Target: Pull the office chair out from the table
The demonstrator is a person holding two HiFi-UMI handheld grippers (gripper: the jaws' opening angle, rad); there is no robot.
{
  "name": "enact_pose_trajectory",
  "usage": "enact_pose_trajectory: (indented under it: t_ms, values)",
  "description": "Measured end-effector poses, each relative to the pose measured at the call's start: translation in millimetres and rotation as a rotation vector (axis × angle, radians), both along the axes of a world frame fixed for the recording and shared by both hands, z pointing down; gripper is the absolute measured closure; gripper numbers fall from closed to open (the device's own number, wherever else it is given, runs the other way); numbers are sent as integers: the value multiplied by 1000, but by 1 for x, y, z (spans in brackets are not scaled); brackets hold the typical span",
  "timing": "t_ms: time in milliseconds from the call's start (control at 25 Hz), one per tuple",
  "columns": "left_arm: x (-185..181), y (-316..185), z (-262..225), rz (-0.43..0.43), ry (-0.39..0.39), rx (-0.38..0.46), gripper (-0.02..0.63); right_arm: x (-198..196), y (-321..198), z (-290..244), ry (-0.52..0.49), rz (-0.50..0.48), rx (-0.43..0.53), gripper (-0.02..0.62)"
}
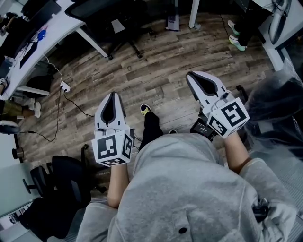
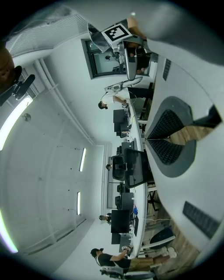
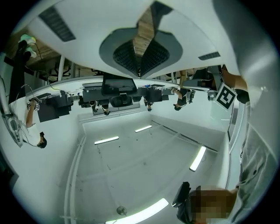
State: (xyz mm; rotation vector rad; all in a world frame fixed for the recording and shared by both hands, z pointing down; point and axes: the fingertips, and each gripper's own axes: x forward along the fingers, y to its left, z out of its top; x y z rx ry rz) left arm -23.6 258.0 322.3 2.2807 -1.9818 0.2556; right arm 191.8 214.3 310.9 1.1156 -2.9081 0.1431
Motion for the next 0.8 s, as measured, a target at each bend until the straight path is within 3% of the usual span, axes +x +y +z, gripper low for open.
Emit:
enact_pose_trajectory:
  t_ms: [800]
  values:
    - [-63, -128, 17, 22, 20, -56, 589, -78, -123, 22, 101, 17, -37, 554]
